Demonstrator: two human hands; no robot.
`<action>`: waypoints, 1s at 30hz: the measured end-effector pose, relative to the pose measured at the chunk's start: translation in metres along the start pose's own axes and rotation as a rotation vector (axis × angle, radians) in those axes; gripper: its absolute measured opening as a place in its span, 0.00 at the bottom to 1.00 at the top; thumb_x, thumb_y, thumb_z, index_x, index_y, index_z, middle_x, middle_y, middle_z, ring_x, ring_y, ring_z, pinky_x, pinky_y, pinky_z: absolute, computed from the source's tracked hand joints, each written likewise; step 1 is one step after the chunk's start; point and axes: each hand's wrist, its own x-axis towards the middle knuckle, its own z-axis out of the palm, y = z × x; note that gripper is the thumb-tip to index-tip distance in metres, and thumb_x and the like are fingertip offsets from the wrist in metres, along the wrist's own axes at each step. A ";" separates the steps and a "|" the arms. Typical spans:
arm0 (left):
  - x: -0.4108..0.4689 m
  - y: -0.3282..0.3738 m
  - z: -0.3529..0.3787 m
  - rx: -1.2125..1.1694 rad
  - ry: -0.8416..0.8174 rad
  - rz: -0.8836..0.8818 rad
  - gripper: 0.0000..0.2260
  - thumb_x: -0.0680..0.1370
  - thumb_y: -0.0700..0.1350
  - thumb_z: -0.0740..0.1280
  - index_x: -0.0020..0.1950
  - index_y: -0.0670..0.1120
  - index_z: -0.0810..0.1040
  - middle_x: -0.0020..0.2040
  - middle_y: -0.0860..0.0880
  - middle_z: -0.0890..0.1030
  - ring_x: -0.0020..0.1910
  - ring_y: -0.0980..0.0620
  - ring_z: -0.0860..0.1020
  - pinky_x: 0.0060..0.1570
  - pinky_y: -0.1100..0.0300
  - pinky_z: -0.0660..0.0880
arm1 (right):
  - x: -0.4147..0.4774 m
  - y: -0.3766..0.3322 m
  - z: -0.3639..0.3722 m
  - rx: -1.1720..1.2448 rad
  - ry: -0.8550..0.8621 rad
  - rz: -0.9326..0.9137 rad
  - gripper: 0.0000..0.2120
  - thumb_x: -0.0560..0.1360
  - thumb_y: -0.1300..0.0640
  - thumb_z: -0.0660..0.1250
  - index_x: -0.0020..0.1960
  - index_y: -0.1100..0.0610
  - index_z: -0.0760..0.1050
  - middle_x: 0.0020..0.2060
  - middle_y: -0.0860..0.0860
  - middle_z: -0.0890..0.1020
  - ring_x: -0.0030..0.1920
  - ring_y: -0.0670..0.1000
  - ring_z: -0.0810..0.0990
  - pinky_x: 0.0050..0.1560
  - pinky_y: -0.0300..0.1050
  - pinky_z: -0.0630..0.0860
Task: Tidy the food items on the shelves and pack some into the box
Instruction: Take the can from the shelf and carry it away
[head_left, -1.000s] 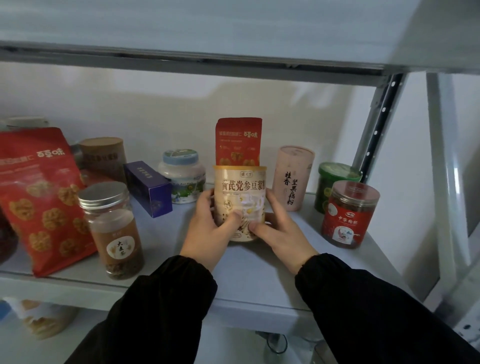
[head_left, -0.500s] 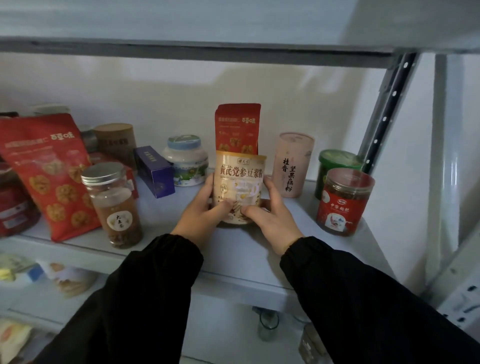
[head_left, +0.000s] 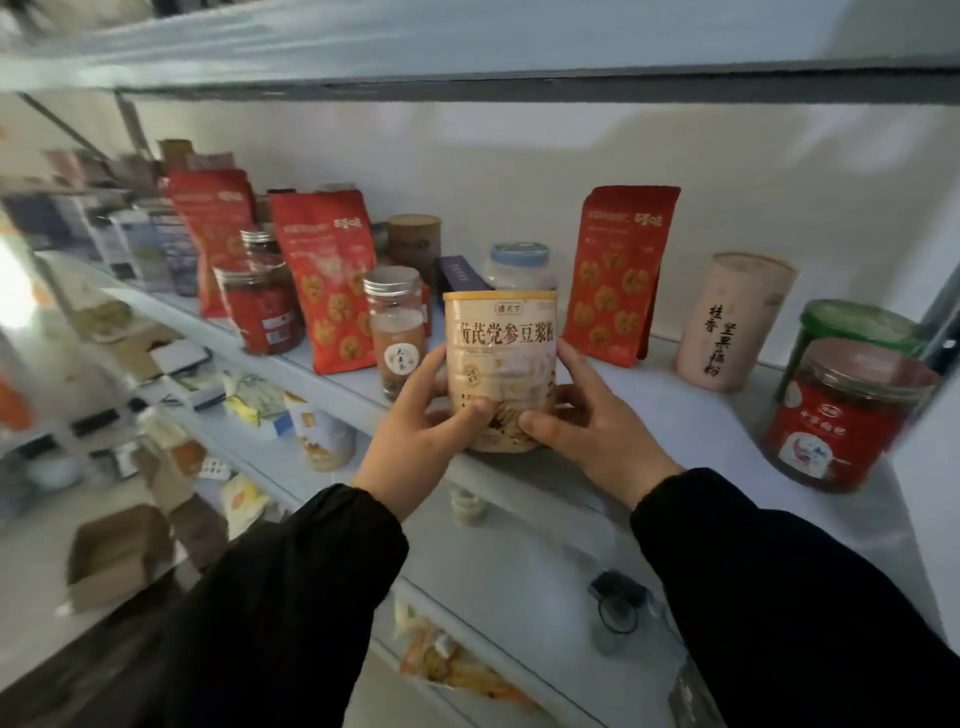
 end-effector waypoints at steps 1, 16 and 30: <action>-0.013 0.003 -0.009 0.006 0.030 -0.006 0.29 0.78 0.52 0.74 0.77 0.55 0.70 0.65 0.51 0.82 0.61 0.54 0.83 0.57 0.59 0.81 | -0.002 -0.005 0.009 -0.007 -0.046 -0.014 0.37 0.76 0.49 0.76 0.75 0.27 0.59 0.54 0.40 0.84 0.54 0.38 0.83 0.52 0.33 0.79; -0.194 -0.062 -0.152 -0.002 0.560 -0.227 0.35 0.76 0.48 0.72 0.81 0.53 0.64 0.67 0.45 0.82 0.62 0.43 0.83 0.56 0.49 0.82 | -0.004 0.017 0.237 0.136 -0.575 0.008 0.41 0.76 0.52 0.78 0.75 0.26 0.58 0.56 0.43 0.86 0.57 0.42 0.85 0.61 0.48 0.82; -0.267 -0.090 -0.355 -0.022 0.834 -0.379 0.31 0.71 0.54 0.76 0.73 0.50 0.74 0.64 0.47 0.84 0.63 0.45 0.83 0.64 0.41 0.79 | 0.042 -0.007 0.482 0.136 -0.777 0.153 0.34 0.70 0.41 0.80 0.73 0.41 0.72 0.61 0.40 0.82 0.63 0.41 0.81 0.63 0.47 0.80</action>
